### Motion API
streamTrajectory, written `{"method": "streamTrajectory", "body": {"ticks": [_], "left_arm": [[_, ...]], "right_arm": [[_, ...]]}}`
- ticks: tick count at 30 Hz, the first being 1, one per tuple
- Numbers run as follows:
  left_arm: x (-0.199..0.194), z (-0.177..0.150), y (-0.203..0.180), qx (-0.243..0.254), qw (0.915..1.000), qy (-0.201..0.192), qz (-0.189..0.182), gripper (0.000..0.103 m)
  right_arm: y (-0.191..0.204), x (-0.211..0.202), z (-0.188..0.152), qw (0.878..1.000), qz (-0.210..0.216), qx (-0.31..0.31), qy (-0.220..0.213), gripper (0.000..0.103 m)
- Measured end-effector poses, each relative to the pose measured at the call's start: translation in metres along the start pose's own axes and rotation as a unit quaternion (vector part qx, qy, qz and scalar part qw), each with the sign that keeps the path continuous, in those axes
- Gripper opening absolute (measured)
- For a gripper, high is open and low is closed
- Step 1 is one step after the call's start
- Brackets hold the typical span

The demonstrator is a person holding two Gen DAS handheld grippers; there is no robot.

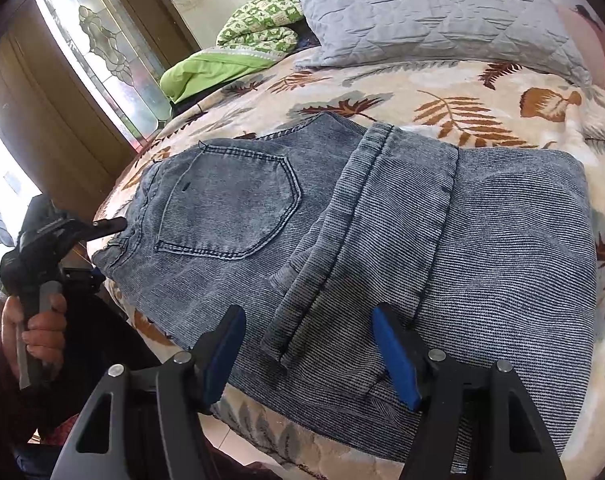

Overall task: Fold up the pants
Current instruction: 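Move the open left tool to the waistband end of the jeans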

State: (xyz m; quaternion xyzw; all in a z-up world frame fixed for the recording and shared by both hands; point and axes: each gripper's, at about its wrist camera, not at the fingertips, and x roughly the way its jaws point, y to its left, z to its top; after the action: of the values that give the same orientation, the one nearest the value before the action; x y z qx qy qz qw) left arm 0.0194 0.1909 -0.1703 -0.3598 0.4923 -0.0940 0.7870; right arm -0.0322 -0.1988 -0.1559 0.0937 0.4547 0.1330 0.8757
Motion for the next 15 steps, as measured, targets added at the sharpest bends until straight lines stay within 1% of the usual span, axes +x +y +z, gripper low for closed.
{"method": "streamTrajectory", "body": {"ticks": [1,3,5,6,8,9,10,11,12,13,15], "left_arm": [[0.000,-0.001,-0.002,0.009,0.9999,-0.003,0.005,0.065],[-0.002,-0.002,-0.001,0.015,0.9998,-0.007,0.013,0.045],[-0.002,0.000,-0.003,0.012,0.9999,-0.011,0.004,0.034],[-0.004,0.000,-0.006,0.016,0.9998,-0.015,0.002,0.032],[-0.003,0.000,-0.018,0.041,0.9988,-0.025,0.002,0.032],[-0.002,-0.001,-0.024,0.060,0.9979,-0.026,0.007,0.038],[0.003,-0.002,-0.029,0.080,0.9963,-0.018,0.023,0.046],[0.011,-0.002,-0.030,0.085,0.9959,-0.005,0.030,0.070],[0.019,-0.003,-0.027,0.081,0.9961,0.013,0.033,0.075],[0.023,-0.004,-0.025,0.072,0.9968,0.007,0.034,0.075],[0.021,-0.004,-0.032,0.072,0.9968,-0.006,0.033,0.074]], "right_arm": [[0.000,0.000,0.000,1.000,0.000,-0.002,0.000,0.070],[0.000,0.001,-0.001,1.000,0.000,-0.004,-0.001,0.070],[0.000,0.001,-0.001,1.000,0.002,-0.002,-0.003,0.070],[-0.001,0.001,-0.001,1.000,0.003,-0.001,-0.004,0.070],[-0.002,0.001,-0.001,1.000,0.006,0.001,-0.006,0.070],[-0.002,0.001,-0.002,1.000,0.007,0.002,-0.007,0.070],[-0.002,0.001,-0.002,1.000,0.008,0.002,-0.009,0.070],[-0.002,0.000,-0.002,1.000,0.009,0.002,-0.010,0.070],[-0.002,0.000,-0.003,1.000,0.009,0.002,-0.012,0.070],[-0.002,0.000,-0.004,1.000,0.009,0.001,-0.013,0.070],[-0.002,-0.001,-0.005,1.000,0.009,-0.004,-0.016,0.070]]}}
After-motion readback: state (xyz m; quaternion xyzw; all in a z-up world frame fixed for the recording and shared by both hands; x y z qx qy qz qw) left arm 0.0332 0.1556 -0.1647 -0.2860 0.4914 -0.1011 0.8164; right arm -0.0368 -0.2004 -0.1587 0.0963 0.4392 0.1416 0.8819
